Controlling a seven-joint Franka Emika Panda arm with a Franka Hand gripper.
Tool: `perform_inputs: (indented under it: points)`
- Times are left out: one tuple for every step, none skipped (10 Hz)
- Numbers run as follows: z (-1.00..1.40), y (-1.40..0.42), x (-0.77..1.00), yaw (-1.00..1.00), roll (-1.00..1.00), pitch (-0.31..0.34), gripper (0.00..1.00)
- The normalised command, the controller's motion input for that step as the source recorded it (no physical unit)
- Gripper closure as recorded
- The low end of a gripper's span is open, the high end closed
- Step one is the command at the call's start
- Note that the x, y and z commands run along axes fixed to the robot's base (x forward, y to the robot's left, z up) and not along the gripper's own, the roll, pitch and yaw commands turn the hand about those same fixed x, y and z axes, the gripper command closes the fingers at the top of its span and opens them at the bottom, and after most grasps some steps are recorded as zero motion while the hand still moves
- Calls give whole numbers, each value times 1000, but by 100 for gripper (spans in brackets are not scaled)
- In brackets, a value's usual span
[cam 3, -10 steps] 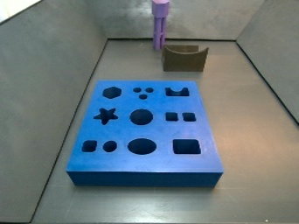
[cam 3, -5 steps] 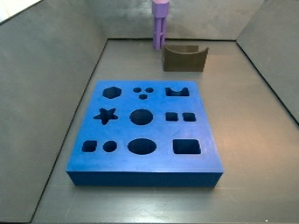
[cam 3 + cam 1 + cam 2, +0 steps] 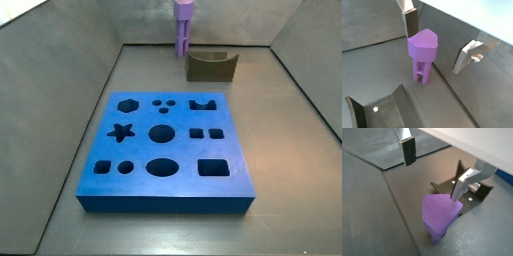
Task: Pick up the 3 prong object. Move up. Move to above the board. Insert the 3 prong object.
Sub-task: Pick up the 3 prong object.
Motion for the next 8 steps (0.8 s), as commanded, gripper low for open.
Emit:
perform_inputs:
  points:
    - [-26,9,-214,194,26,0,0]
    - [-9,0,-289,0,0,-19,0]
    - [-100,0,-400,-289,-30,-23,0]
    - [-3,0,-449,-417,-77,-23,0]
    - [0,20,-363,-400,-160,-130,0]
    - [-29,211,-80,-366,-340,-250,0]
    - [-194,271,0,-231,-267,-169,0]
    - [-403,274,-86,-46,-229,-226,0]
